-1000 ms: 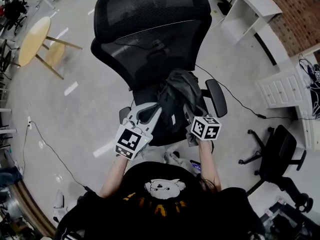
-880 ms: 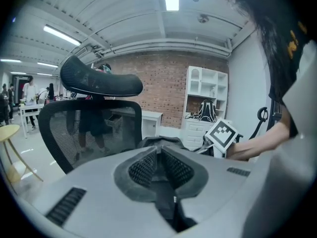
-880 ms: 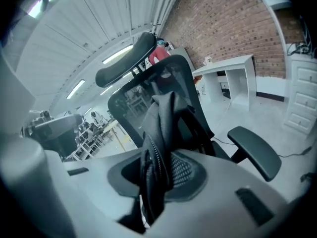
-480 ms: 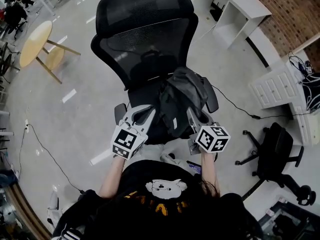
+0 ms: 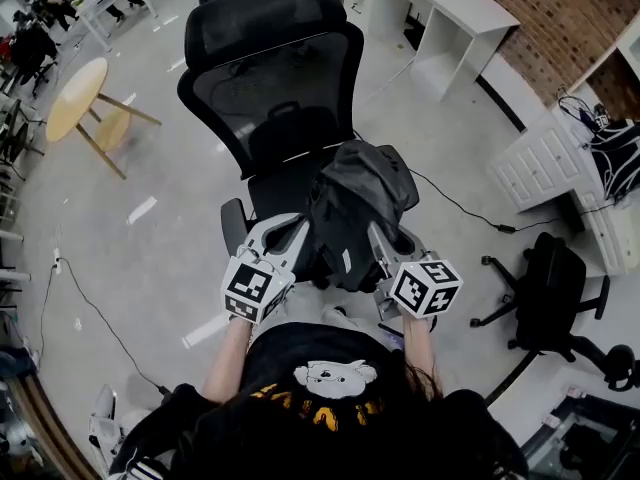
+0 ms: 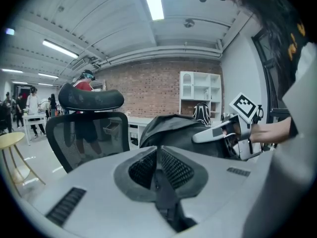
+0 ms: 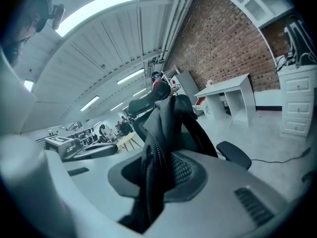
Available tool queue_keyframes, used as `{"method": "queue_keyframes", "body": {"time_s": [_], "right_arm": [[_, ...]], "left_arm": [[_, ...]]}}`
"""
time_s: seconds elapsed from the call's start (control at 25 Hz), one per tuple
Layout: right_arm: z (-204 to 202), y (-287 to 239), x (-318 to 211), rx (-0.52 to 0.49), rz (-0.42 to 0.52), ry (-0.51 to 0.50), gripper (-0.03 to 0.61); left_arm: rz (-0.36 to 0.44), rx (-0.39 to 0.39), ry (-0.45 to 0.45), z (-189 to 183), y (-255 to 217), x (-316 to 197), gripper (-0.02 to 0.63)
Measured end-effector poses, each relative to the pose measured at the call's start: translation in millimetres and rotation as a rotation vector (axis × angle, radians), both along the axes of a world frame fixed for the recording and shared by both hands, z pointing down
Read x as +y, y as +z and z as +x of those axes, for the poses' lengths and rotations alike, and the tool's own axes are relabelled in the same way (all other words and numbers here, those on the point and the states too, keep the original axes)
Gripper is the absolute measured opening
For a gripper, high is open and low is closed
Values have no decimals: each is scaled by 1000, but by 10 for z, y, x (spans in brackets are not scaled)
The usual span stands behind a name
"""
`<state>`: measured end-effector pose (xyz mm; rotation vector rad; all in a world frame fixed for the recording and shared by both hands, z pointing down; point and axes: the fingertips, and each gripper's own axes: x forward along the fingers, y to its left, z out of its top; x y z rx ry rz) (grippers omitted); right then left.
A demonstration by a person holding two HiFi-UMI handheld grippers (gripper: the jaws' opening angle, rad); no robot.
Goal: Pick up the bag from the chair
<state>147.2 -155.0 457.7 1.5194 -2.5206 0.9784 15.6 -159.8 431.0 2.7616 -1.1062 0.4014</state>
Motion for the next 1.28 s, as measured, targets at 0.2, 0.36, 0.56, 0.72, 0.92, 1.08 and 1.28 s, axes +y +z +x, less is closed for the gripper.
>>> {"method": "queue_keyframes", "body": {"time_s": [0.2, 0.36, 0.56, 0.72, 0.92, 1.08, 1.28], "right_arm": [[128, -35, 372, 18, 6, -24, 57], [209, -18, 613, 18, 0, -27, 57], [283, 5, 824, 16, -13, -18, 57], [323, 7, 931, 16, -22, -6, 57], [325, 4, 1031, 21, -25, 19, 57], [309, -29, 1122, 37, -23, 46, 57], [257, -78, 1311, 54, -24, 93, 57]], "left_arm": [[-12, 10, -55, 50, -2, 426, 20], [-37, 7, -79, 64, 54, 706, 20], [-44, -8, -77, 109, 35, 903, 20], [-36, -14, -63, 137, 35, 967, 20], [-39, -23, -36, 144, -19, 1041, 20], [-40, -21, -11, 95, -18, 1132, 20], [-34, -29, 21, -43, -26, 1324, 20]]}}
